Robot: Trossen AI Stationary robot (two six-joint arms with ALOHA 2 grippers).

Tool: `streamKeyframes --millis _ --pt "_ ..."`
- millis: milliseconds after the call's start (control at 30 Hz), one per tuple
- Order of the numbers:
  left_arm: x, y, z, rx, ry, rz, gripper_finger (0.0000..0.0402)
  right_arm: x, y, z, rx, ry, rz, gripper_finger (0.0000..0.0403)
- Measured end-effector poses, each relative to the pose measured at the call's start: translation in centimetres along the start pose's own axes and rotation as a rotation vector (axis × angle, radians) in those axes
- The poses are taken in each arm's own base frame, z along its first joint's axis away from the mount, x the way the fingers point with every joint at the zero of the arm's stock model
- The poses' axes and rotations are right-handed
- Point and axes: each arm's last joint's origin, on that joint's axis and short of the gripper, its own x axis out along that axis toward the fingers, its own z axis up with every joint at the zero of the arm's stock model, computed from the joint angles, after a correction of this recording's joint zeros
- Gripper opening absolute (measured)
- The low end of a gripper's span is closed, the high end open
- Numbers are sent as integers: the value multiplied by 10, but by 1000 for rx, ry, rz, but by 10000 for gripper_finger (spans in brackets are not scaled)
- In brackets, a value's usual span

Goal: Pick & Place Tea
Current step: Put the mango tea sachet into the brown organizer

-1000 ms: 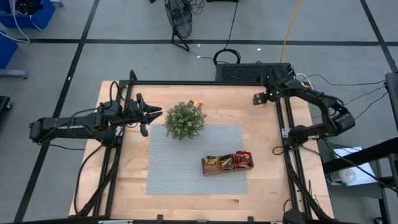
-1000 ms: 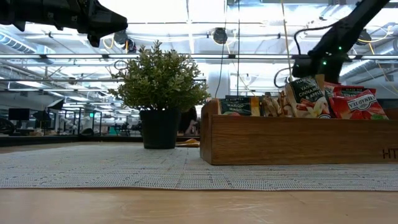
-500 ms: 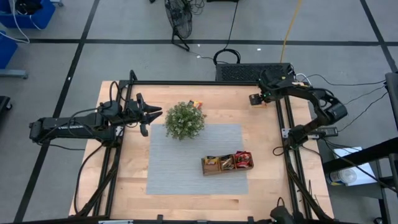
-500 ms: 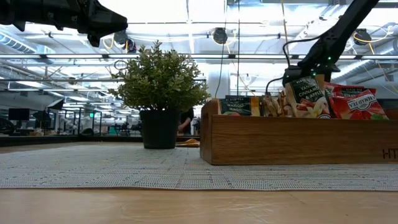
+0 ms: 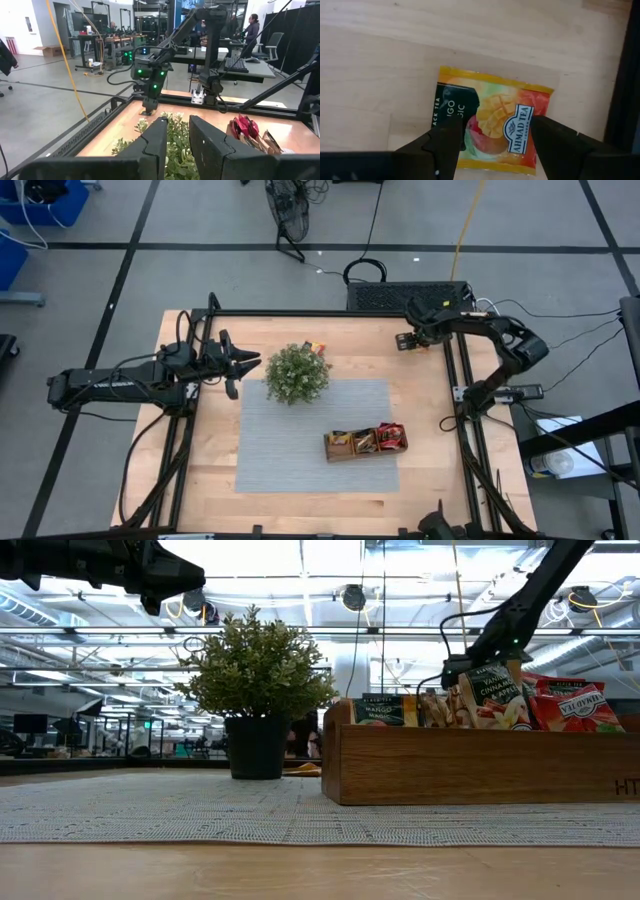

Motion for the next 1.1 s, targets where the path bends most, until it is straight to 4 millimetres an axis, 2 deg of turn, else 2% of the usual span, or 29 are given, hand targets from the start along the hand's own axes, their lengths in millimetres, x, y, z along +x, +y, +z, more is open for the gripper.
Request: streamKeyframes --millis 133,233,467,600,733,833,933,1033,1100 --pt "0 0 0 0 0 0 88 3 7 1 -48 51 -31 220" --pt "0 0 0 0 0 0 88 4 10 1 -86 118 10 215" --pt "0 0 0 0 0 0 88 -2 16 -6 -114 271 293 199" --pt "0 0 0 0 0 0 88 -12 20 -4 -138 239 460 200" --pt "0 0 0 0 0 0 88 -33 21 8 -182 57 550 202" --pt "0 0 0 0 0 0 88 -52 23 10 -324 -78 604 203" --pt "0 0 0 0 0 0 88 -77 32 3 -558 -232 629 203" --pt "0 0 0 0 0 0 88 -95 45 -11 -856 -382 480 203" --pt "0 0 0 0 0 0 88 -100 53 -20 -1042 -408 372 203"
